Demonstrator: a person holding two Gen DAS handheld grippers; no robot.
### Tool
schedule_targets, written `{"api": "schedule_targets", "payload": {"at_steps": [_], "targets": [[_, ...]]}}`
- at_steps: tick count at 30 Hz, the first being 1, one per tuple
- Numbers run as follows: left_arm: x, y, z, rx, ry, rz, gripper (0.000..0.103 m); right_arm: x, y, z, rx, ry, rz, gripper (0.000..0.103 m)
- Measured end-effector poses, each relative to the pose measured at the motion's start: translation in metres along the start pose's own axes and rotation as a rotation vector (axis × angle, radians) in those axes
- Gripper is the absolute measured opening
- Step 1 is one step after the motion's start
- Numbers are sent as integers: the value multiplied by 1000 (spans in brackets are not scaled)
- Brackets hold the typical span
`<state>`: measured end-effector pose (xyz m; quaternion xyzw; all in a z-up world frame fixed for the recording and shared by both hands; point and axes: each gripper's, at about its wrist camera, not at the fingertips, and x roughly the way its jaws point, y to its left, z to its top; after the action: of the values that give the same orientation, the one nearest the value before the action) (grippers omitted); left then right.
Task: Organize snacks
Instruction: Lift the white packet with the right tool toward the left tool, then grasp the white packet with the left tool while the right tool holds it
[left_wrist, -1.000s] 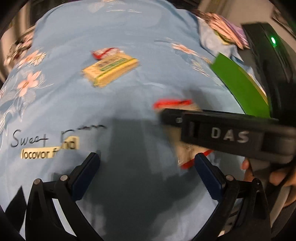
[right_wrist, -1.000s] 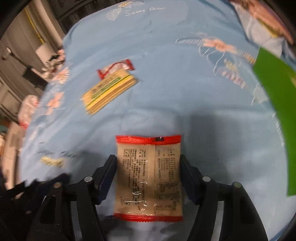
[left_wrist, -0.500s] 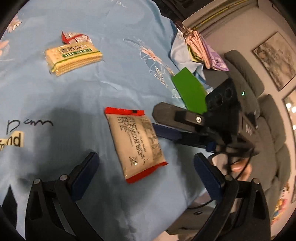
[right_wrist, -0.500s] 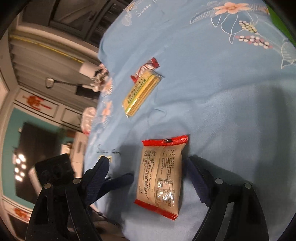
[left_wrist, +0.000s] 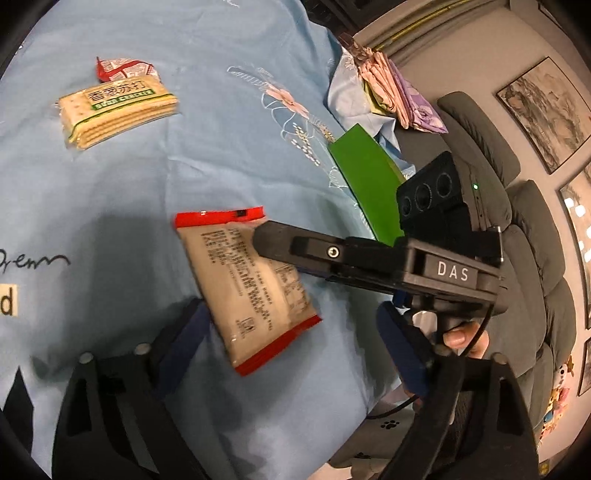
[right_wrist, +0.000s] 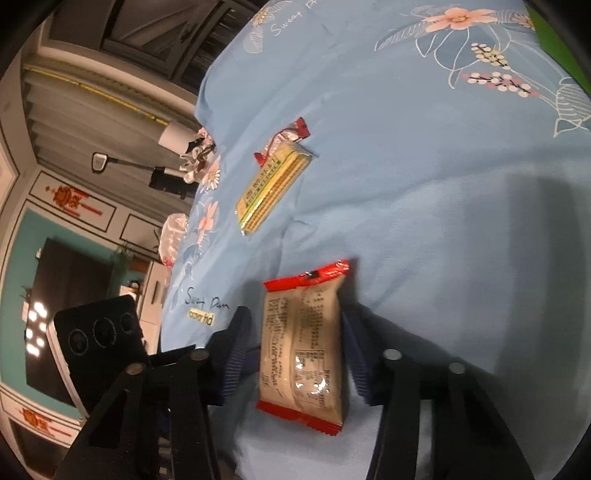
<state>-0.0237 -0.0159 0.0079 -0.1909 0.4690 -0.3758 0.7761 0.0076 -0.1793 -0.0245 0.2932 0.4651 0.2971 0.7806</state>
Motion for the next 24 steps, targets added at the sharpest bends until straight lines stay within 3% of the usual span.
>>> {"api": "schedule_targets", "payload": {"at_steps": [1, 4, 6, 8, 10, 13, 16, 18, 19, 21, 24], "targets": [[0, 1, 0, 4, 4, 0, 82, -1, 1, -1, -6, -2, -4, 49], [-1, 12, 2, -23, -1, -19, 57, 0, 4, -3, -28, -8, -35, 45], [7, 20, 3, -64, 2, -38, 27, 1, 3, -3, -24, -17, -52, 38], [14, 23, 5, -86, 6, -43, 18, 2, 0, -2, -5, -23, -60, 27], [17, 24, 7, -106, 5, -56, 18, 4, -3, -1, 7, -23, -66, 21], [13, 23, 8, -123, -2, -55, 21, 3, -1, 1, -2, -6, -71, 21], [8, 18, 6, -116, -11, -59, 36, 1, 1, 4, 20, 1, -91, 23], [6, 10, 4, -79, -14, -72, 61, 0, 1, 6, 33, 12, -86, 30], [5, 4, 3, -49, -14, -85, 69, -1, 1, 7, 34, 11, -95, 33], [5, -7, 0, 2, -14, -100, 94, -6, 5, 8, 32, 2, -110, 51], [10, -14, -2, 42, -11, -93, 102, -15, 8, 8, 35, -23, -116, 75]]}}
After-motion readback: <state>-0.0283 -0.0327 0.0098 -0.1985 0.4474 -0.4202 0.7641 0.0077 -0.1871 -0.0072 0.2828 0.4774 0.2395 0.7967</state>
